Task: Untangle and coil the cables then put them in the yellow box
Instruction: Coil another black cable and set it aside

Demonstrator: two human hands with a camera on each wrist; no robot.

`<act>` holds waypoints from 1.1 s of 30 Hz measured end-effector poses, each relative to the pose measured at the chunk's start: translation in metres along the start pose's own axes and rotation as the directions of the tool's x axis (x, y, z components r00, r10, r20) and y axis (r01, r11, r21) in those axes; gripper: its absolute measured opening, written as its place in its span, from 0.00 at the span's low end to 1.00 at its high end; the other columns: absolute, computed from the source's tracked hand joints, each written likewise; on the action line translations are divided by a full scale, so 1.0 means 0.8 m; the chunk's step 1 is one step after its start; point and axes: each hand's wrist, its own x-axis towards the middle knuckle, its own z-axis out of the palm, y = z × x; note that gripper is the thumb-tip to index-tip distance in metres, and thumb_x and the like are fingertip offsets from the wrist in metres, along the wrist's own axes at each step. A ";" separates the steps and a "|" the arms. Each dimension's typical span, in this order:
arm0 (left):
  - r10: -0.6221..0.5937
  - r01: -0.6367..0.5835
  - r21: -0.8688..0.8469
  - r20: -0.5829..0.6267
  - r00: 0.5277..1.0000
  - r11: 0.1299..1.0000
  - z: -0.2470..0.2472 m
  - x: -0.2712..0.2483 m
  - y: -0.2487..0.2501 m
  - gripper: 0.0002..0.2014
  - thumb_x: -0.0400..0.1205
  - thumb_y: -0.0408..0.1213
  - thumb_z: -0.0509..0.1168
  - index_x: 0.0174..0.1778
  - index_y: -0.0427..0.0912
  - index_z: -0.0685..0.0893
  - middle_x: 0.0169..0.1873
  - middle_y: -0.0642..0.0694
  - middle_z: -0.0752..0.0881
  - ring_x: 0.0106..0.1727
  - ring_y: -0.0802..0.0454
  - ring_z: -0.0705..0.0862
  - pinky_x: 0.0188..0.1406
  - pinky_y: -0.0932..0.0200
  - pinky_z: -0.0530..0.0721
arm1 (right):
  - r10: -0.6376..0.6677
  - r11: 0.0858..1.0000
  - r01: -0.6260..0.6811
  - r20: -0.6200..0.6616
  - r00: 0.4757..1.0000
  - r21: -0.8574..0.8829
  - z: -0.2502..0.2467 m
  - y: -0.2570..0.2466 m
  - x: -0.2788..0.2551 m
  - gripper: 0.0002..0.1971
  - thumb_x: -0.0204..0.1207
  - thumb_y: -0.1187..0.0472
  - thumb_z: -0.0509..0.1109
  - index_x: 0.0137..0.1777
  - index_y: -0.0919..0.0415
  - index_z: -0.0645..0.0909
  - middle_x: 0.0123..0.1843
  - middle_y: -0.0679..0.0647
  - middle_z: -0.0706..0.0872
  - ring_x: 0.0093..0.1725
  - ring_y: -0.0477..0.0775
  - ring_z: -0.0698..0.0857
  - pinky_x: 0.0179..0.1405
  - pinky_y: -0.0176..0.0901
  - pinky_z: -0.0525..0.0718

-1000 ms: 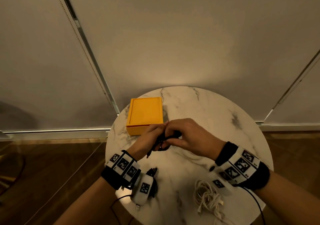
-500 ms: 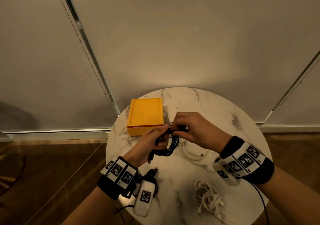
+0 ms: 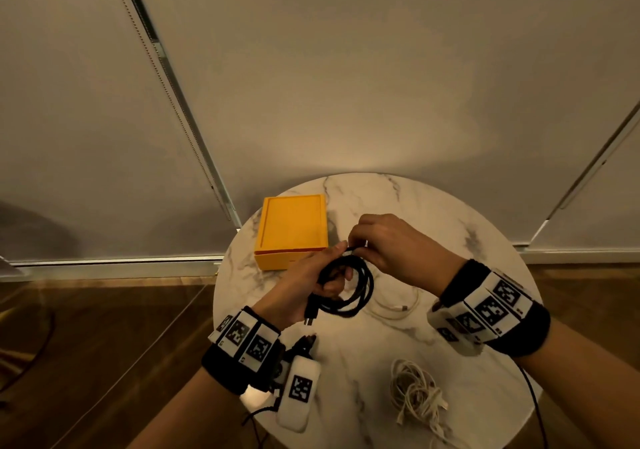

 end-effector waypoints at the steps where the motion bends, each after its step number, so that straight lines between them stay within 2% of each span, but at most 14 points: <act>1: 0.052 -0.051 0.030 -0.040 0.998 0.998 0.000 0.002 0.004 0.21 0.86 0.46 0.57 0.33 0.33 0.77 0.16 0.52 0.71 0.16 0.60 0.64 0.21 0.66 0.57 | 0.010 0.997 -0.006 -0.052 0.999 0.072 0.004 0.002 -0.001 0.04 0.80 0.62 0.69 0.48 0.62 0.84 0.44 0.54 0.84 0.41 0.53 0.81 0.43 0.48 0.79; 3: 0.165 -0.147 0.142 -0.124 0.978 0.979 -0.005 0.007 0.010 0.23 0.81 0.51 0.63 0.32 0.32 0.81 0.17 0.50 0.74 0.17 0.58 0.67 0.22 0.65 0.66 | 0.120 0.948 -0.071 -0.141 0.983 0.309 0.013 0.006 -0.005 0.02 0.79 0.66 0.69 0.46 0.63 0.84 0.39 0.51 0.86 0.37 0.49 0.83 0.40 0.45 0.82; 4: 0.212 -0.180 0.203 -0.148 0.966 0.962 -0.007 0.008 0.011 0.25 0.80 0.53 0.64 0.32 0.31 0.83 0.18 0.48 0.76 0.17 0.56 0.68 0.22 0.63 0.68 | 0.194 0.889 -0.109 -0.150 0.969 0.445 0.017 0.005 -0.007 0.03 0.79 0.67 0.69 0.46 0.63 0.84 0.38 0.51 0.87 0.36 0.49 0.85 0.40 0.44 0.84; 8: 0.387 -0.296 0.363 -0.210 0.898 0.883 0.004 0.013 0.009 0.30 0.83 0.52 0.60 0.29 0.26 0.83 0.16 0.44 0.78 0.15 0.56 0.70 0.19 0.66 0.67 | 0.365 0.544 -0.115 -0.111 0.925 0.831 0.037 -0.003 -0.009 0.06 0.80 0.74 0.66 0.48 0.70 0.84 0.42 0.58 0.89 0.41 0.51 0.87 0.47 0.43 0.86; 10: 0.504 -0.376 0.445 -0.212 0.837 0.812 0.008 0.020 0.007 0.29 0.83 0.53 0.62 0.22 0.34 0.82 0.15 0.47 0.78 0.16 0.56 0.73 0.22 0.64 0.69 | 0.402 0.415 -0.089 -0.095 0.911 0.905 0.044 -0.004 -0.009 0.06 0.80 0.75 0.64 0.51 0.76 0.83 0.45 0.64 0.89 0.45 0.55 0.88 0.52 0.48 0.86; 13: 0.619 -0.430 0.561 -0.199 0.760 0.708 0.006 0.027 0.004 0.25 0.82 0.51 0.64 0.17 0.50 0.78 0.13 0.51 0.78 0.17 0.56 0.76 0.23 0.62 0.72 | 0.438 0.272 -0.068 -0.061 0.897 0.960 0.051 -0.007 -0.010 0.07 0.81 0.71 0.65 0.52 0.75 0.83 0.46 0.66 0.90 0.46 0.61 0.88 0.53 0.52 0.86; 16: 0.678 -0.449 0.615 -0.198 0.708 0.648 -0.004 0.023 0.005 0.24 0.82 0.55 0.62 0.19 0.52 0.76 0.13 0.51 0.77 0.16 0.53 0.75 0.21 0.59 0.71 | 0.466 0.218 -0.037 -0.071 0.882 0.975 0.051 -0.011 -0.007 0.08 0.80 0.68 0.68 0.51 0.76 0.82 0.42 0.72 0.87 0.40 0.65 0.85 0.46 0.51 0.85; 18: 0.672 -0.452 0.591 -0.217 0.708 0.668 -0.012 0.023 0.000 0.22 0.82 0.56 0.60 0.24 0.49 0.75 0.14 0.50 0.76 0.16 0.52 0.74 0.21 0.59 0.69 | 0.483 0.199 -0.036 -0.066 0.873 0.979 0.055 -0.009 -0.004 0.06 0.79 0.68 0.69 0.49 0.73 0.84 0.35 0.65 0.84 0.33 0.59 0.80 0.38 0.43 0.81; 19: 0.661 -0.458 0.566 -0.218 0.718 0.685 -0.015 0.023 -0.005 0.22 0.83 0.56 0.59 0.27 0.47 0.74 0.14 0.50 0.76 0.16 0.51 0.73 0.22 0.60 0.69 | 0.483 0.172 -0.040 -0.049 0.874 0.984 0.059 -0.010 -0.003 0.05 0.79 0.68 0.69 0.48 0.70 0.85 0.34 0.61 0.84 0.32 0.57 0.79 0.38 0.41 0.80; 22: 0.647 -0.483 0.513 -0.204 0.734 0.710 -0.011 0.024 -0.015 0.20 0.84 0.54 0.56 0.30 0.48 0.77 0.18 0.48 0.76 0.17 0.47 0.73 0.22 0.58 0.69 | 0.477 0.102 -0.049 -0.006 0.879 0.994 0.074 -0.014 0.002 0.05 0.78 0.64 0.70 0.48 0.66 0.86 0.41 0.63 0.87 0.42 0.61 0.83 0.49 0.51 0.80; 25: 0.663 -0.494 0.510 -0.222 0.715 0.704 -0.009 0.025 -0.020 0.19 0.85 0.52 0.55 0.33 0.46 0.77 0.22 0.52 0.78 0.17 0.45 0.75 0.19 0.59 0.70 | 0.470 0.034 -0.037 0.017 0.883 0.999 0.081 -0.020 0.004 0.09 0.81 0.67 0.66 0.52 0.74 0.83 0.43 0.65 0.88 0.44 0.62 0.85 0.53 0.51 0.83; 29: 0.723 -0.445 0.689 -0.165 0.671 0.571 -0.012 0.027 -0.030 0.16 0.87 0.50 0.53 0.42 0.44 0.78 0.20 0.46 0.80 0.20 0.48 0.79 0.20 0.49 0.76 | 0.447 -0.080 -0.060 0.090 0.890 0.995 0.081 -0.020 0.003 0.10 0.83 0.69 0.62 0.54 0.77 0.81 0.45 0.66 0.87 0.42 0.57 0.88 0.50 0.42 0.88; 31: 0.735 -0.381 0.800 -0.106 0.670 0.463 -0.015 0.029 -0.035 0.15 0.87 0.51 0.52 0.49 0.45 0.79 0.21 0.47 0.81 0.23 0.49 0.81 0.24 0.45 0.78 | 0.425 -0.170 -0.084 0.150 0.893 0.982 0.083 -0.019 0.003 0.10 0.83 0.69 0.62 0.54 0.76 0.81 0.47 0.66 0.87 0.43 0.56 0.89 0.49 0.40 0.87; 33: 0.739 -0.348 0.852 -0.064 0.671 0.390 -0.020 0.032 -0.040 0.16 0.88 0.50 0.51 0.52 0.45 0.80 0.23 0.48 0.82 0.24 0.49 0.81 0.26 0.44 0.77 | 0.413 -0.192 -0.141 0.211 0.886 0.971 0.087 -0.014 0.002 0.09 0.83 0.68 0.63 0.54 0.74 0.82 0.49 0.65 0.88 0.46 0.55 0.88 0.49 0.40 0.87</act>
